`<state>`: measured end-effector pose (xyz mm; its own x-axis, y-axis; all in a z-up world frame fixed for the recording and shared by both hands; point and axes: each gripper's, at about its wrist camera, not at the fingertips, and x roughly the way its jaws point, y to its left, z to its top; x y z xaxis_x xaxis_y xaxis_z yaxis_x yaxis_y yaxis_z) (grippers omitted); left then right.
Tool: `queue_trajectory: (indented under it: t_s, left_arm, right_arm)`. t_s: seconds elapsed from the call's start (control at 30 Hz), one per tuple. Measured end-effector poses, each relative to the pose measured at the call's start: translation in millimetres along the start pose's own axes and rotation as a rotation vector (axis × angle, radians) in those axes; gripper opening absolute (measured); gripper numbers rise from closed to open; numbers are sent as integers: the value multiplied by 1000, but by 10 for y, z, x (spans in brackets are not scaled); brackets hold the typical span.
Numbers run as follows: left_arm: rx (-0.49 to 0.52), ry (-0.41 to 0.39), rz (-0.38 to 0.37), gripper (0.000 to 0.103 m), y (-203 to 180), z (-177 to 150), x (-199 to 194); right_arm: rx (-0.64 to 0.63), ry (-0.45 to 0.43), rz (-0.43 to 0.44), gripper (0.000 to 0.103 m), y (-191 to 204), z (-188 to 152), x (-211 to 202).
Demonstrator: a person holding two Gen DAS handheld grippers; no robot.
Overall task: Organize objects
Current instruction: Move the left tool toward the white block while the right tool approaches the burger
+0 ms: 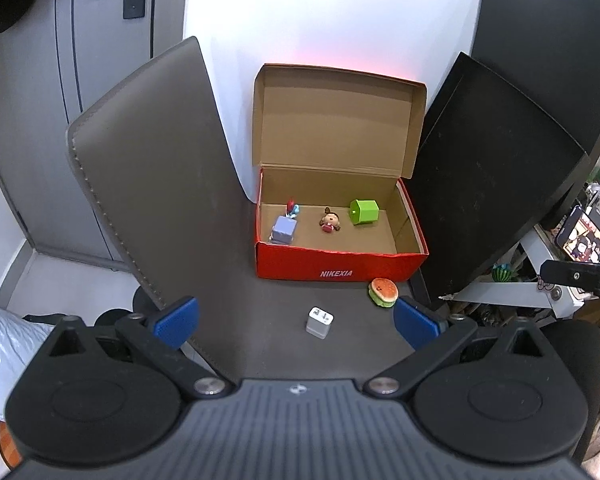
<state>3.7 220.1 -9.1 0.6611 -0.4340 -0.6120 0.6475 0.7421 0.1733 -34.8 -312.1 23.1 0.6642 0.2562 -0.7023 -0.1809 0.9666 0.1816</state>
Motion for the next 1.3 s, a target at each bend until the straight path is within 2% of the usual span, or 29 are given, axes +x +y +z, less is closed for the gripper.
queue_trajectory:
  t_s: [0.33,0.67,1.3]
  left_arm:
    - [-38,54,5,103,-20,1,372]
    - [-78,103,33,103,27,43,811]
    - [-129,210,29,102,-41,38,1536]
  right_arm:
    - [-14,13,-2,103,-1,-57,229]
    - [-25,48,-6,101,31,-36,667]
    - [-30,84,23,85,-140,-44,1320]
